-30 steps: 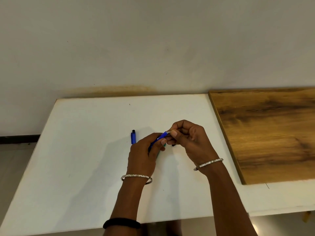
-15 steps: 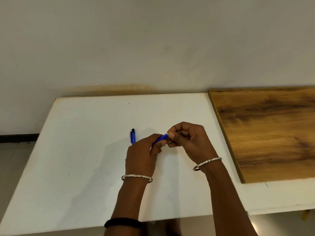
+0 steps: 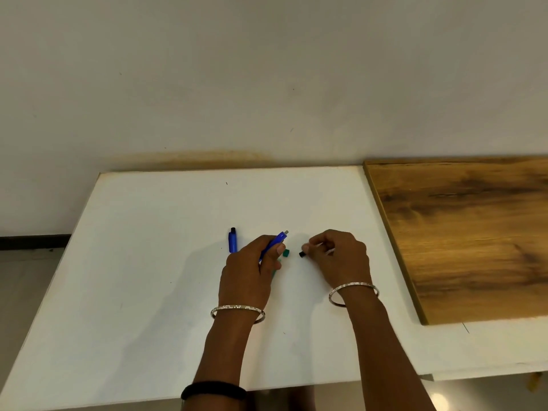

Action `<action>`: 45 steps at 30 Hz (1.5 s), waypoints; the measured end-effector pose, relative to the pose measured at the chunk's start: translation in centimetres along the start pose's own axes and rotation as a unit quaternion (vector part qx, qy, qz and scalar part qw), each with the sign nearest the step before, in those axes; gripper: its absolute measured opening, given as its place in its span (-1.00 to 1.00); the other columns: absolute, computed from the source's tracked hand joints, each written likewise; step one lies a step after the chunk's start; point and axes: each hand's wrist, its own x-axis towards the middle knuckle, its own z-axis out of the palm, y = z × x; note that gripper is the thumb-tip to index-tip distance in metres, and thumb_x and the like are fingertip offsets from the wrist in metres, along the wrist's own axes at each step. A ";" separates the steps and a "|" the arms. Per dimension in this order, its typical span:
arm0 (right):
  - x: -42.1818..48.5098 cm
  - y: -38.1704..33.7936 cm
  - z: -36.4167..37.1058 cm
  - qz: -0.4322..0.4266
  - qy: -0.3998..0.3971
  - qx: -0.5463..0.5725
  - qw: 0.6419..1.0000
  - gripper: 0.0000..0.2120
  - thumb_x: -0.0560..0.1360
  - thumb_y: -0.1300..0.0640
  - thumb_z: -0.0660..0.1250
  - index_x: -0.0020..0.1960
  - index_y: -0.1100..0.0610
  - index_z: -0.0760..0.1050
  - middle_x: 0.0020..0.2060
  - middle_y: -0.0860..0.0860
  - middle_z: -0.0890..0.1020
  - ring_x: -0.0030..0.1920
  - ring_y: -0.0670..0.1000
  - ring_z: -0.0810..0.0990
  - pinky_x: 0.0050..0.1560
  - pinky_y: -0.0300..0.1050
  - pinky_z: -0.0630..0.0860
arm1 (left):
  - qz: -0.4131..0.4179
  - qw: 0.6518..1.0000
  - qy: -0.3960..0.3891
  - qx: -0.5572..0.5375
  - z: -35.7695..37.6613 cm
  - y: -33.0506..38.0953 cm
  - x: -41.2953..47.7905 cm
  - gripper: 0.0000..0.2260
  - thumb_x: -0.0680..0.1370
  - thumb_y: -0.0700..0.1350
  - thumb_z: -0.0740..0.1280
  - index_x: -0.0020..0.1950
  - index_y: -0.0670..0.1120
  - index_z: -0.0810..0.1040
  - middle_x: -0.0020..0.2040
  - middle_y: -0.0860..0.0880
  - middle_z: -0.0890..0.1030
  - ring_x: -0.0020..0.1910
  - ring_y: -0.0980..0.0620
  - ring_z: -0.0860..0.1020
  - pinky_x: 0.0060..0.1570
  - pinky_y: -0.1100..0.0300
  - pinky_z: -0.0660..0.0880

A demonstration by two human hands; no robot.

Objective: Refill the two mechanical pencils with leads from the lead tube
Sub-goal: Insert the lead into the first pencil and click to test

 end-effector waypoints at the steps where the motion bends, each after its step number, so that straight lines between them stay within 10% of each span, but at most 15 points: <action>1: -0.1 -0.3 0.2 0.000 -0.004 -0.011 1.000 -0.81 0.36 -0.02 0.53 -0.10 0.04 0.62 -0.27 -0.10 0.61 -0.26 -0.13 0.52 -0.25 -0.33 0.38 | 0.000 1.000 -0.004 0.005 0.0 0.0 0.0 -0.74 0.55 0.17 0.17 0.08 0.11 0.56 -0.31 0.11 0.64 -0.43 0.34 0.48 -0.37 0.39 0.33; 28: 0.2 -1.4 3.0 -0.078 -0.046 -0.083 0.992 -0.84 0.46 0.15 0.45 0.03 0.09 0.61 -0.03 0.03 0.62 -0.07 -0.03 0.55 -0.05 -0.24 0.43 | -0.053 0.998 0.014 0.024 -0.4 -0.4 0.2 -0.73 0.55 0.10 0.21 0.13 -0.01 0.50 -0.21 0.04 0.69 -0.45 0.17 0.47 -0.38 0.39 0.33; 37: -0.5 -2.9 0.1 0.005 -0.084 0.357 0.930 -0.86 0.36 0.32 0.52 -0.10 0.25 0.64 -0.32 0.11 0.73 -0.32 0.08 0.72 -0.24 -0.21 0.64 | -0.022 0.999 0.003 0.046 -0.6 -1.0 0.0 -0.77 0.55 0.12 0.23 0.08 0.05 0.56 -0.25 0.04 0.64 -0.38 0.07 0.51 -0.37 0.37 0.34; 45: -0.5 -3.0 0.2 -0.032 -0.105 0.342 0.933 -0.85 0.45 0.35 0.42 -0.05 0.16 0.68 -0.25 0.09 0.73 -0.29 0.01 0.72 -0.17 -0.23 0.63 | -0.004 0.998 0.010 0.061 -0.5 -1.1 0.0 -0.76 0.55 0.13 0.23 0.11 0.07 0.57 -0.29 0.10 0.57 -0.43 0.15 0.45 -0.37 0.40 0.30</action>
